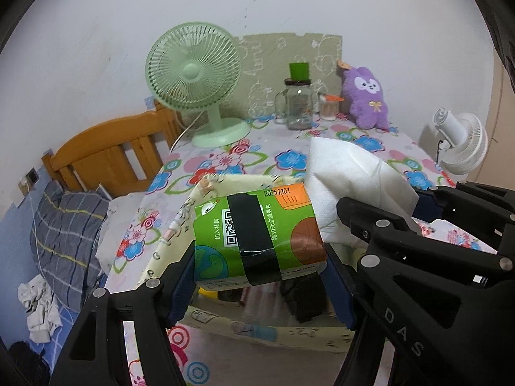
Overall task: Organize soft objects
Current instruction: 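Carry the tissue pack with the left gripper while the right gripper carries the white cloth over the box, then open both grippers to drop the tissue pack and white cloth into the box, then withdraw both grippers from the box toward the pink card and grey pouch, then lower the left gripper onto the pink card while the right gripper approaches the grey pouch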
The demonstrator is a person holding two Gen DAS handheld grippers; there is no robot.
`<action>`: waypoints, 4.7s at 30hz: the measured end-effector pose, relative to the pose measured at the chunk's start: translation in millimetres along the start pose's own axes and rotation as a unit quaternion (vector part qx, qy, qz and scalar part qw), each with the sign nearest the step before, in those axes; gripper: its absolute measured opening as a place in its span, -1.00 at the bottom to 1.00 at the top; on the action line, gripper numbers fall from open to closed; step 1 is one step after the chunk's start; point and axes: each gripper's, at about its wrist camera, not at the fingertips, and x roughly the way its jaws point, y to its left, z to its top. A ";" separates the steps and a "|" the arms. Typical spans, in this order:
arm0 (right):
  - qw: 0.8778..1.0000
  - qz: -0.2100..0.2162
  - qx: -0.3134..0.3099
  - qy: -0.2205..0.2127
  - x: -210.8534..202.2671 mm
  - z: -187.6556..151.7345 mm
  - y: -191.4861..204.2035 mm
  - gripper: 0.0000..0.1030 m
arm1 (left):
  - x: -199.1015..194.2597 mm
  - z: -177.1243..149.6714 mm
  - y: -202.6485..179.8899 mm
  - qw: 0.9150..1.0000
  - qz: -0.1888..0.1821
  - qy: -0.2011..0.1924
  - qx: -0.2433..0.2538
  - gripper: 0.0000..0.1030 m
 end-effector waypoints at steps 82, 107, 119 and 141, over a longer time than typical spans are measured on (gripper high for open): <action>0.993 -0.065 0.057 -0.085 -89.8 -10.1 -79.5 0.85 | -52.5 31.4 -76.4 0.998 -0.047 -0.044 0.000 0.95; 0.987 -0.099 0.091 -0.089 -106.9 -31.9 -130.8 0.85 | -52.9 35.7 -130.0 0.995 -0.084 -0.053 0.026 0.95; 0.986 -0.101 0.110 -0.073 -87.1 -43.8 -155.4 0.85 | -29.8 32.3 -149.5 0.994 -0.101 -0.035 0.032 0.95; 0.983 -0.110 0.136 -0.049 -29.0 -61.0 -198.6 0.85 | 41.7 24.2 -185.4 0.995 -0.094 0.027 0.017 0.91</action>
